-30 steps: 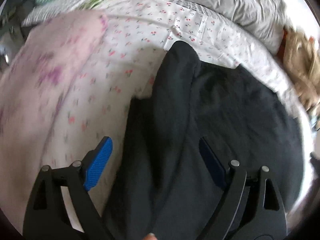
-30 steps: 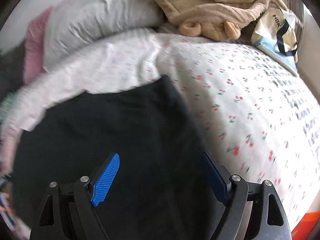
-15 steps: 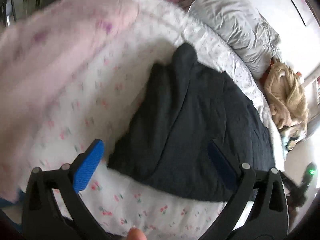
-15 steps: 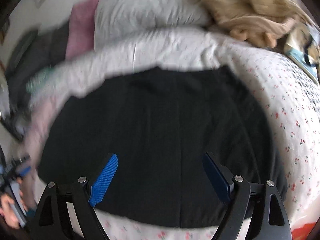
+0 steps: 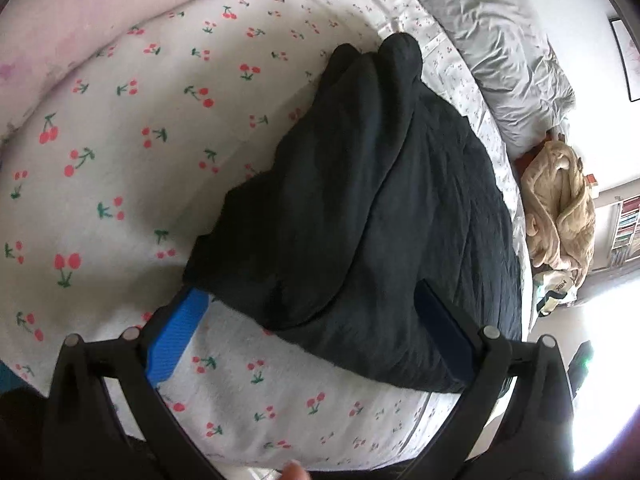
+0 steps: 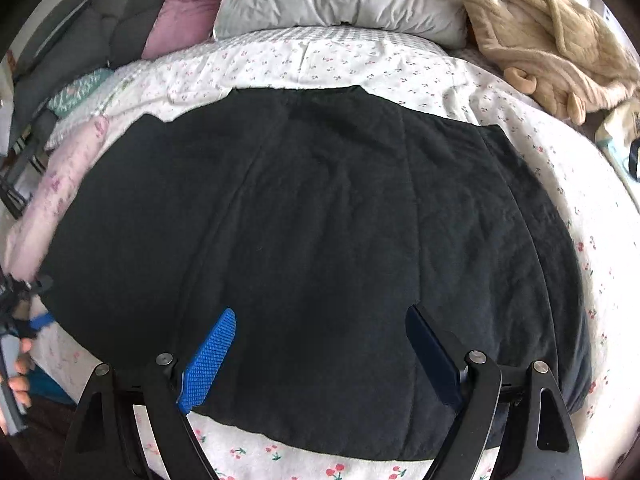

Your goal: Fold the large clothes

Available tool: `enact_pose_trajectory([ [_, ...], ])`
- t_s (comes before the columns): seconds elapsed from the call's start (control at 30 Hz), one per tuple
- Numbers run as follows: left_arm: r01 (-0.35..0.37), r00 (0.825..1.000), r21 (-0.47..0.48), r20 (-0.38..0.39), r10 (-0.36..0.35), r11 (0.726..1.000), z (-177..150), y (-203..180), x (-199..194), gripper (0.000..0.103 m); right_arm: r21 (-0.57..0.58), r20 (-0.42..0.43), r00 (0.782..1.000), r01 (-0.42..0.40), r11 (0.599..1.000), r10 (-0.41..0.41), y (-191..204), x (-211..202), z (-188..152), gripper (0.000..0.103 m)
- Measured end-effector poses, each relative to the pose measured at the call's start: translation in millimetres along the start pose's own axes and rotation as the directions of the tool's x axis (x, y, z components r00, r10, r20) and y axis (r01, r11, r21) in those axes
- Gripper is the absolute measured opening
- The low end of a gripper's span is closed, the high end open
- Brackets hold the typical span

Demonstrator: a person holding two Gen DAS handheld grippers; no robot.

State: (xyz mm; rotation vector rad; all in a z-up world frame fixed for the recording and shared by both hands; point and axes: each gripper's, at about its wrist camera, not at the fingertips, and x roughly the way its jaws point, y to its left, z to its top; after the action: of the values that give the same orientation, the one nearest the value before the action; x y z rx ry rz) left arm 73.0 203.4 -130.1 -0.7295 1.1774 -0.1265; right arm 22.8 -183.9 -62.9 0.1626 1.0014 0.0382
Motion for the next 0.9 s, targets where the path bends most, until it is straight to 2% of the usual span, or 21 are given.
enact_pose_trajectory([
  [0.17,0.088,0.996,-0.020,0.025,-0.087,0.996,-1.3,-0.7,7.3,0.098,-0.057,-0.018,1.000,0.016,0.998,-0.017,16.1,9.2,-1.7,0.088],
  [0.3,0.122,0.991,-0.020,0.054,-0.121,0.992,1.1,-2.7,14.1,0.096,-0.068,-0.013,1.000,0.015,0.998,-0.015,21.5,10.4,-1.8,0.088],
  [0.37,0.148,0.987,-0.044,0.074,-0.144,0.988,2.9,-1.7,15.2,0.089,-0.067,-0.006,1.000,0.010,0.998,-0.010,22.5,10.5,-1.4,0.088],
  [0.4,0.152,0.986,-0.064,0.081,-0.147,0.986,4.3,-0.1,15.6,0.076,-0.067,-0.004,1.000,0.006,0.998,-0.006,22.4,10.5,-1.1,0.088],
  [0.43,0.158,0.985,-0.092,0.087,-0.150,0.983,6.2,3.3,15.7,0.058,-0.063,-0.002,1.000,-0.001,0.998,0.001,22.8,10.3,-1.0,0.088],
  [0.53,0.227,0.973,-0.157,0.089,-0.215,0.961,7.1,10.3,14.3,0.037,-0.061,-0.005,1.000,-0.024,0.998,0.024,25.2,9.7,-2.1,0.088],
  [0.63,0.227,0.966,-0.042,0.140,-0.219,0.973,4.9,-13.3,-4.5,0.032,-0.079,-0.010,0.999,-0.048,0.996,0.047,32.1,9.5,-3.6,0.088],
  [0.7,0.247,0.950,0.054,0.183,-0.253,0.967,2.1,-34.1,-21.6,0.031,-0.097,-0.016,0.996,-0.091,0.991,0.090,37.9,9.9,-4.5,0.088],
  [0.77,0.266,0.930,0.149,0.221,-0.295,0.952,-3.3,-55.7,-37.9,0.031,-0.098,-0.018,0.994,-0.109,0.989,0.107,41.6,12.7,-5.0,0.087],
  [0.83,0.275,0.913,0.221,0.244,-0.326,0.936,-8.3,-69.9,-48.8,0.030,-0.099,-0.039,0.993,-0.111,0.989,0.107,48.3,22.4,-6.1,0.075],
  [0.9,0.291,0.892,0.299,0.257,-0.371,0.909,-16.4,-91.2,-56.9,0.030,-0.120,-0.062,0.993,-0.105,0.987,0.098,57.2,34.7,-7.7,0.072],
])
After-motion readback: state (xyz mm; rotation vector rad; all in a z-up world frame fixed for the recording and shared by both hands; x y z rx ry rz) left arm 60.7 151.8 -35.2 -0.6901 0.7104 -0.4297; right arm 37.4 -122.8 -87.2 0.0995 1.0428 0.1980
